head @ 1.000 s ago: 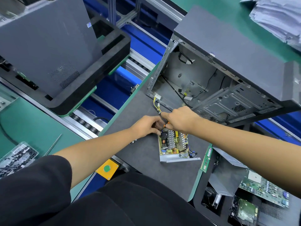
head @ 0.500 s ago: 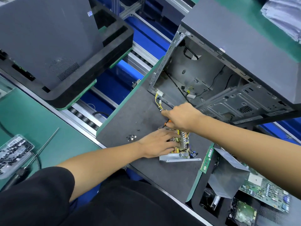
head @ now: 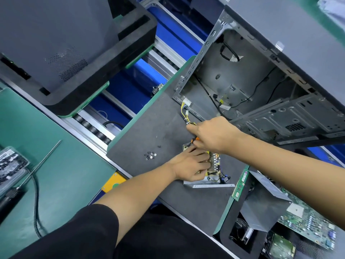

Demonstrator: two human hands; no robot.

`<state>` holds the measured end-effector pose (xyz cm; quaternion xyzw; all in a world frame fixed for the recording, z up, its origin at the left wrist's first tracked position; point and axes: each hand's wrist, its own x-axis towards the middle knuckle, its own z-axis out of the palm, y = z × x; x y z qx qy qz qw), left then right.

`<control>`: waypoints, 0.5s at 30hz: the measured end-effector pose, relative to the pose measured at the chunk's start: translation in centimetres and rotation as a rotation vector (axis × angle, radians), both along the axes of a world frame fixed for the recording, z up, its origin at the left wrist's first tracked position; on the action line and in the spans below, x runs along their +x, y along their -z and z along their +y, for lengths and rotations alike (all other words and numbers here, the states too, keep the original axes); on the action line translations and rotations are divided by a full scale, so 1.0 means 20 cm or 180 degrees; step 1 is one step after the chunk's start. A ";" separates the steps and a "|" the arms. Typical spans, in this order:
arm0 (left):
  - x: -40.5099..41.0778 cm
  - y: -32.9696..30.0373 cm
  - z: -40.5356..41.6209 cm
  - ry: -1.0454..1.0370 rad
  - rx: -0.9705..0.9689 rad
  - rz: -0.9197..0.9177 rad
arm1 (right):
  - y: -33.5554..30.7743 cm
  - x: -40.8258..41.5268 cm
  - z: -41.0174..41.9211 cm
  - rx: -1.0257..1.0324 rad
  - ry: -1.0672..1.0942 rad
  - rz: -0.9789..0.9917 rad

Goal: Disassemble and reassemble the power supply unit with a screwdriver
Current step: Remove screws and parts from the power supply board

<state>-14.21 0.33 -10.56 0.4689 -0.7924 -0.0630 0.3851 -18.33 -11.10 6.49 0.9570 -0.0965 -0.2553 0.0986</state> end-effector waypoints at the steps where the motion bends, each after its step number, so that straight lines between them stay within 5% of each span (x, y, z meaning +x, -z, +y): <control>1: 0.00 0.00 0.00 -0.0009 -0.0037 -0.0040 | 0.00 0.00 0.00 0.0041 0.0027 -0.0027; 15: -0.01 -0.02 0.00 -0.0044 -0.0061 -0.0200 | -0.01 0.03 0.05 -0.0323 -0.0346 0.0173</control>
